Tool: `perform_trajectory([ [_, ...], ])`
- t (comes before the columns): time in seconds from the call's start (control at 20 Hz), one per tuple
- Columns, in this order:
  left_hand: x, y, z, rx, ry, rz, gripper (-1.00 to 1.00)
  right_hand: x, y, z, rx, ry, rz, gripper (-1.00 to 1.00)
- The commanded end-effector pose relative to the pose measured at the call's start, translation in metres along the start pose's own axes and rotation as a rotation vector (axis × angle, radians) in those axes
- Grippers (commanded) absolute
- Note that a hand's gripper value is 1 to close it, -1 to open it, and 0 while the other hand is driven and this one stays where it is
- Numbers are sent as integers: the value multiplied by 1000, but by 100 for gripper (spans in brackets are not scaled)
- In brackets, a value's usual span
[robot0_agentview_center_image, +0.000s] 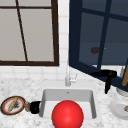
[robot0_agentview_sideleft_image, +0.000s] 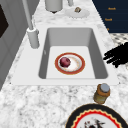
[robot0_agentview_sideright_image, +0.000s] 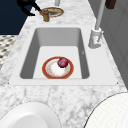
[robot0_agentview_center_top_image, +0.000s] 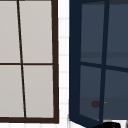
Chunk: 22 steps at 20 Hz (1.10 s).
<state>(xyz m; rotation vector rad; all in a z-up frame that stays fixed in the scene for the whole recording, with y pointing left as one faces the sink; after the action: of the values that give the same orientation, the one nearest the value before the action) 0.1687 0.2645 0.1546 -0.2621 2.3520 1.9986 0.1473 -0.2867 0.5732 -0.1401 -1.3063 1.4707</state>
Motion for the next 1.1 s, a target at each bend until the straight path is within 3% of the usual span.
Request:
perform_trajectory([
  [0.0,0,0,0,0,0,0,0,-36,-11,-14,-22,-17,-2,-100],
  [0.3,0,0,0,0,0,0,0,-74,-25,-34,-34,-88,-8,-100],
  [1.05,0,0,0,0,0,0,0,-159,-54,-92,-27,-377,-44,-100],
])
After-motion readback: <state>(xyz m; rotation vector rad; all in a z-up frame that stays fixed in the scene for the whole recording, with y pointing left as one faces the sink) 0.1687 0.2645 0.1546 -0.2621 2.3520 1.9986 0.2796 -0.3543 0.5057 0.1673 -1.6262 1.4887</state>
